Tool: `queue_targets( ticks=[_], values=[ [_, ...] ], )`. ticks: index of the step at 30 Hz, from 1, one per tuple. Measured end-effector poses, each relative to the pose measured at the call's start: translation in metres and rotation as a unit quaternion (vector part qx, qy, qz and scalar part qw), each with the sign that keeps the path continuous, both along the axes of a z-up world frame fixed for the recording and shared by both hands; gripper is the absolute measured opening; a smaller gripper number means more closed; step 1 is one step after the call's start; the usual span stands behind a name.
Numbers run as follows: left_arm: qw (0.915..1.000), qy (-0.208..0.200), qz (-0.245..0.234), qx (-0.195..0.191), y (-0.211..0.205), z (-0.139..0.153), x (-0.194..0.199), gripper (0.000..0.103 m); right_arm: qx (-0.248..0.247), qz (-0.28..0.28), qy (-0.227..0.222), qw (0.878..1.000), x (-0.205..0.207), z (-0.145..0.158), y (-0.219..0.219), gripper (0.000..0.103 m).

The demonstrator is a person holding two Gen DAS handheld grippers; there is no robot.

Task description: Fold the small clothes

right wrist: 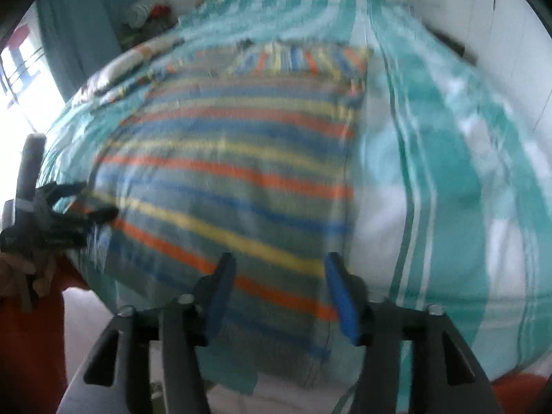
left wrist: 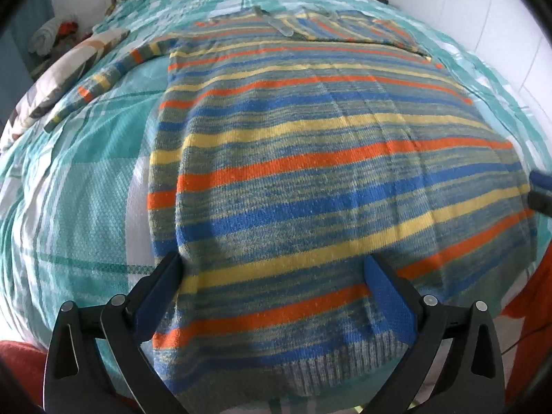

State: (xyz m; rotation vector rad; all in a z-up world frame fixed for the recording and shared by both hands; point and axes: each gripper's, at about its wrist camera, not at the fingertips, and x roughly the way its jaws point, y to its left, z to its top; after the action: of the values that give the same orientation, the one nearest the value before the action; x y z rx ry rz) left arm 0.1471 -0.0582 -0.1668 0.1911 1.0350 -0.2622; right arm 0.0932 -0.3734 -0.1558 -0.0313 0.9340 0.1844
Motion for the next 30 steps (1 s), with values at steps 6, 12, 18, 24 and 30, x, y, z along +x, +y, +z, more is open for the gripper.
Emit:
queue_targets(
  ticks=[6, 12, 18, 24, 30],
  values=[
    [0.9999, 0.011, -0.006, 0.008, -0.001, 0.000, 0.002, 0.103, 0.003, -0.004, 0.003, 1.000, 0.014, -0.009, 0.003, 0.065],
    [0.9999, 0.002, -0.005, 0.014, -0.004, -0.001, 0.000, 0.103, -0.007, -0.009, 0.002, 1.000, 0.019, -0.017, 0.003, 0.065],
    [0.9999, 0.001, -0.006, 0.014, -0.004, -0.001, 0.000, 0.103, -0.015, -0.027, -0.002, 1.000, 0.023, -0.016, -0.001, 0.068],
    [0.9999, 0.000, -0.005, 0.014, -0.004, -0.002, 0.000, 0.103, -0.025, -0.032, 0.000, 0.999, 0.025, -0.018, 0.001, 0.073],
    [0.9999, -0.003, -0.004, 0.016, -0.004, -0.002, -0.001, 0.103, -0.030, -0.031, 0.001, 0.999, 0.025, -0.020, 0.003, 0.073]
  ],
)
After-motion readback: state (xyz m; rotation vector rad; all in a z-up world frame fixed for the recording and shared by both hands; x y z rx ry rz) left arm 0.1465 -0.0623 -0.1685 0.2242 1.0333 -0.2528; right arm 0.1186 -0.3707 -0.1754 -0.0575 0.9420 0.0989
